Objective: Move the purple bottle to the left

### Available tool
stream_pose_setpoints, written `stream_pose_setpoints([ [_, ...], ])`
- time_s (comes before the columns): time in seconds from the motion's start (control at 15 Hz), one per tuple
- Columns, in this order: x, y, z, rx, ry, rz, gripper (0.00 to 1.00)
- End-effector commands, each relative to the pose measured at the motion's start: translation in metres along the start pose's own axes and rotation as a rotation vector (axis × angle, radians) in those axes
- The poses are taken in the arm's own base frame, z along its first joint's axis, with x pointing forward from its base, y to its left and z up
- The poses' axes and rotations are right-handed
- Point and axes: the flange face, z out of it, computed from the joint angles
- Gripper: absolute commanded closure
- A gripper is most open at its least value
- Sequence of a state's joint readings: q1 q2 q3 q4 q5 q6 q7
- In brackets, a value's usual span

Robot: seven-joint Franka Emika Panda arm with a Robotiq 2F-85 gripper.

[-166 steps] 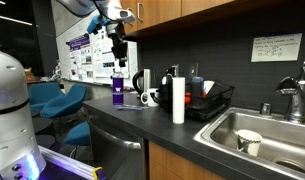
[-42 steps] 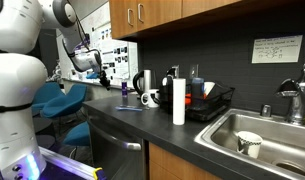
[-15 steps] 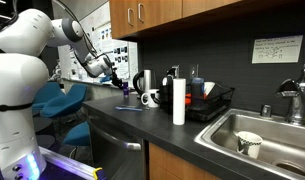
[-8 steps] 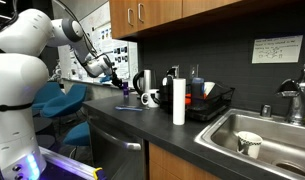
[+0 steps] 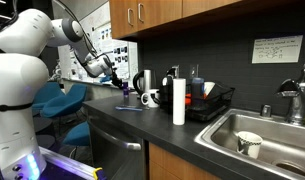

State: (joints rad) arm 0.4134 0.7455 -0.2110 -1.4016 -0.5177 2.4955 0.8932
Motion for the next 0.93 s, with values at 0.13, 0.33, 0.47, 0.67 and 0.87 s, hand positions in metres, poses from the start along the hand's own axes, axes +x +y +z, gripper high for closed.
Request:
stream_pose_setpoints([
  [0.13, 0.0, 0.001, 0.0, -0.013, 0.003, 0.005, 1.0],
  [0.33, -0.01, -0.002, 0.007, -0.023, -0.002, -0.006, 1.0],
  [0.47, -0.018, -0.001, 0.017, -0.039, -0.013, -0.021, 1.0],
  [0.67, -0.026, 0.005, 0.036, -0.069, -0.023, -0.045, 1.0],
  [0.87, -0.022, 0.014, 0.045, -0.098, 0.007, -0.07, 1.0],
])
